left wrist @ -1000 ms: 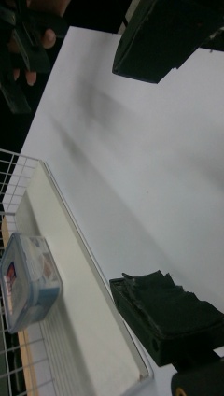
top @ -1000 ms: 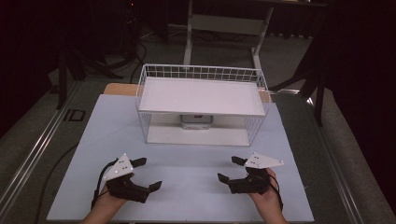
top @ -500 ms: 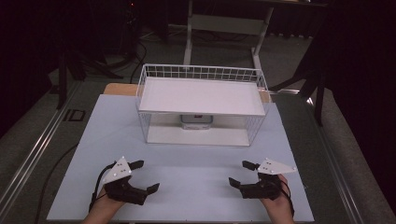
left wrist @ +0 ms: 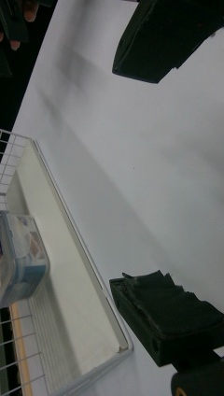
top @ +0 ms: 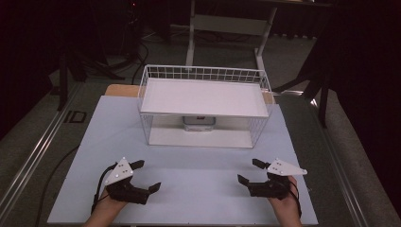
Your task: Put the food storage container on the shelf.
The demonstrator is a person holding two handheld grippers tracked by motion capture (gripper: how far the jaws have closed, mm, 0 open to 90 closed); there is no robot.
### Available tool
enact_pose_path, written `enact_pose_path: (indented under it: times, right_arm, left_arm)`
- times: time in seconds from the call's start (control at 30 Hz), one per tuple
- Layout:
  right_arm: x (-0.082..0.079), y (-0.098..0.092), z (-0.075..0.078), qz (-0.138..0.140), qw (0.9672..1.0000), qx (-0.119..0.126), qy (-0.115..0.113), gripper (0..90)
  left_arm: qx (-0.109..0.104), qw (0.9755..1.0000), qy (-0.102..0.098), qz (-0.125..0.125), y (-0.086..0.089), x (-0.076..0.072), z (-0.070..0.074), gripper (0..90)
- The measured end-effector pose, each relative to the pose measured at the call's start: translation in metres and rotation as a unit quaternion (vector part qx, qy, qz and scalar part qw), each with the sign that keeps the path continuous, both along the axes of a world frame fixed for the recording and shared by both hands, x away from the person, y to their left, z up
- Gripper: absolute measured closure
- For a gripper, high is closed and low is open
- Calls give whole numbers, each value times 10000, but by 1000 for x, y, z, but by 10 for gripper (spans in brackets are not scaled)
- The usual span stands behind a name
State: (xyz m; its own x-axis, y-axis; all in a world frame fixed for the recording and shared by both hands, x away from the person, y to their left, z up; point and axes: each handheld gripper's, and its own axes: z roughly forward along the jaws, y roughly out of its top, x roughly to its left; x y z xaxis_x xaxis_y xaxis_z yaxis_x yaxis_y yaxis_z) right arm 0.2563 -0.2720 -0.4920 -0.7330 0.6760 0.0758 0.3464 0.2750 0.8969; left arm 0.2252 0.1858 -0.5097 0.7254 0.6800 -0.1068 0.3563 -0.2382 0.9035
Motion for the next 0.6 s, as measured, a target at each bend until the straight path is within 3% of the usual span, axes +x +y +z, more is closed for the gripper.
enact_pose_path:
  times: [0.13, 0.4, 0.6]
  right_arm:
    - [2, -2, -2, -82, 9999, -108, -70, 148]
    - [9, -5, -9, -267, 9992, -283, 49, 152]
    - [11, -7, -11, -327, 9988, -352, 47, 152]
  left_arm:
    - [-120, 9998, -51, 125, 2, 2, 0, 22]
    - [-13, 9992, -161, 353, 7, 4, -1, 22]
    - [-38, 9984, -36, 555, 13, 7, -3, 22]
